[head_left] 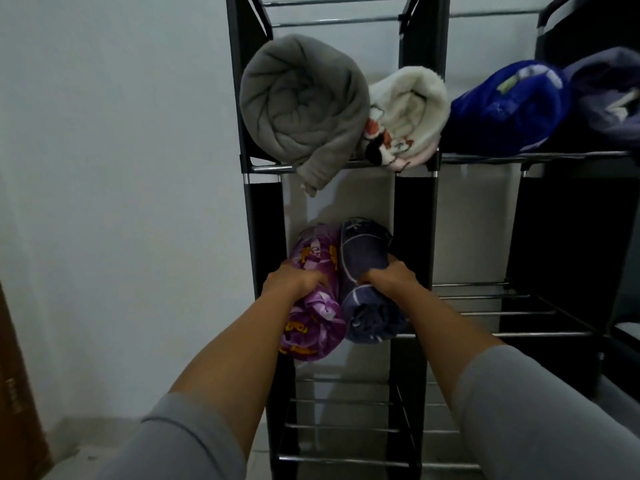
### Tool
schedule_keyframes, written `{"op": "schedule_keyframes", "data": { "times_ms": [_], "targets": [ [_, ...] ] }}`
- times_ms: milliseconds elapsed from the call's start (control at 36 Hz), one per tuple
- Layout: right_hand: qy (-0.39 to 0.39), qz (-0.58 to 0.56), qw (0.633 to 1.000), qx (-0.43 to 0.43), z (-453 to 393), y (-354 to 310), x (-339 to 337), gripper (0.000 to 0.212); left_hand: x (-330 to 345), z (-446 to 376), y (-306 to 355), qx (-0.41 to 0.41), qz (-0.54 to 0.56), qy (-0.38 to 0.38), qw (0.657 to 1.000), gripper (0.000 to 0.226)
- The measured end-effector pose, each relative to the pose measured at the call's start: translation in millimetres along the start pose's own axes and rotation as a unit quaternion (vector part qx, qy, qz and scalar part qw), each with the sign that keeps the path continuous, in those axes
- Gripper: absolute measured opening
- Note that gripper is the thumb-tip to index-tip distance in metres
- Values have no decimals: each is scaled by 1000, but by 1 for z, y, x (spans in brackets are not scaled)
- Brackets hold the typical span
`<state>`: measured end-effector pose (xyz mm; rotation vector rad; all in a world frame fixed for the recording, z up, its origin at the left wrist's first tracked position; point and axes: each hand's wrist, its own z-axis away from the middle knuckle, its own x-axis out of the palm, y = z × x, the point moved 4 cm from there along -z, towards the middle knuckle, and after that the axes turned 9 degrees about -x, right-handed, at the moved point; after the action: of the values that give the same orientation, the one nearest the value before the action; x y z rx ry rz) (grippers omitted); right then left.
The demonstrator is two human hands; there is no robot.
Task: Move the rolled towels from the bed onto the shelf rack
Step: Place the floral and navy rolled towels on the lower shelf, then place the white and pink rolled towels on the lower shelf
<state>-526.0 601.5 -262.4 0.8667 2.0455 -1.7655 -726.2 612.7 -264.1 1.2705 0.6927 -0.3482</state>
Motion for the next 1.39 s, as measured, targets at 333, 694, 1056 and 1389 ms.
{"op": "schedule_keyframes", "data": {
  "times_ms": [333, 694, 1056, 1389],
  "targets": [
    [-71, 25, 997, 14, -27, 16, 11, 74, 11, -36, 21, 4, -43, 25, 999, 70],
    [-31, 51, 998, -27, 3, 4, 0, 75, 8, -5, 5, 98, 31, 110, 989, 57],
    [-32, 75, 996, -38, 26, -3, 9, 69, 13, 25, -14, 135, 25, 119, 983, 48],
    [-108, 75, 987, 95, 70, -18, -15, 54, -17, 73, -3, 33, -46, -8, 998, 44]
  ]
}}
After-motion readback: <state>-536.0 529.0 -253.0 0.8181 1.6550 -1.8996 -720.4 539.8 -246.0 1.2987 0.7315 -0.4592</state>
